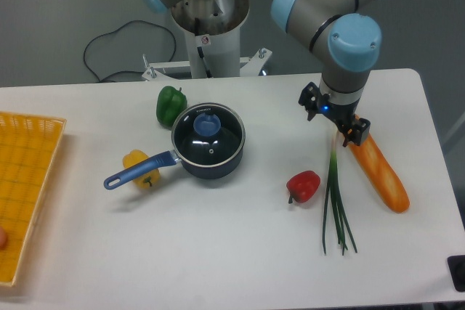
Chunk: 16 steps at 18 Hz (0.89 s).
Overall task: Open the lid
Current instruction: 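Move the gripper from beside the baguette over the saucepan lid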
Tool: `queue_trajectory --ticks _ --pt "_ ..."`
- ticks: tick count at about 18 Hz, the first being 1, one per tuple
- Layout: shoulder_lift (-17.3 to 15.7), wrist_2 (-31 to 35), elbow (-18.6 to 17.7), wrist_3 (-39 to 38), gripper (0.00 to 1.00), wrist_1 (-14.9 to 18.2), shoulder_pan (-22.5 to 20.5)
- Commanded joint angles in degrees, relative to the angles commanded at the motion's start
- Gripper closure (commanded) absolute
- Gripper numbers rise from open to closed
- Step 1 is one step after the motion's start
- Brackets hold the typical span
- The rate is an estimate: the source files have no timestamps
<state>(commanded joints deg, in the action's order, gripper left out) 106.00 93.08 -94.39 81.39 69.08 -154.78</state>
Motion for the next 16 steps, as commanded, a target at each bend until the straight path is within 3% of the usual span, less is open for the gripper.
queue_trajectory --ticks 5,10,16 --pt "0.2 0.0 1.1 -0.3 0.0 0.1 0.0" --pt "-0.7 0.0 -1.6 -2.9 0.0 -0.9 0.0" --pt "-8.2 0.7 -7.6 -10.5 0.0 -0.9 0.4"
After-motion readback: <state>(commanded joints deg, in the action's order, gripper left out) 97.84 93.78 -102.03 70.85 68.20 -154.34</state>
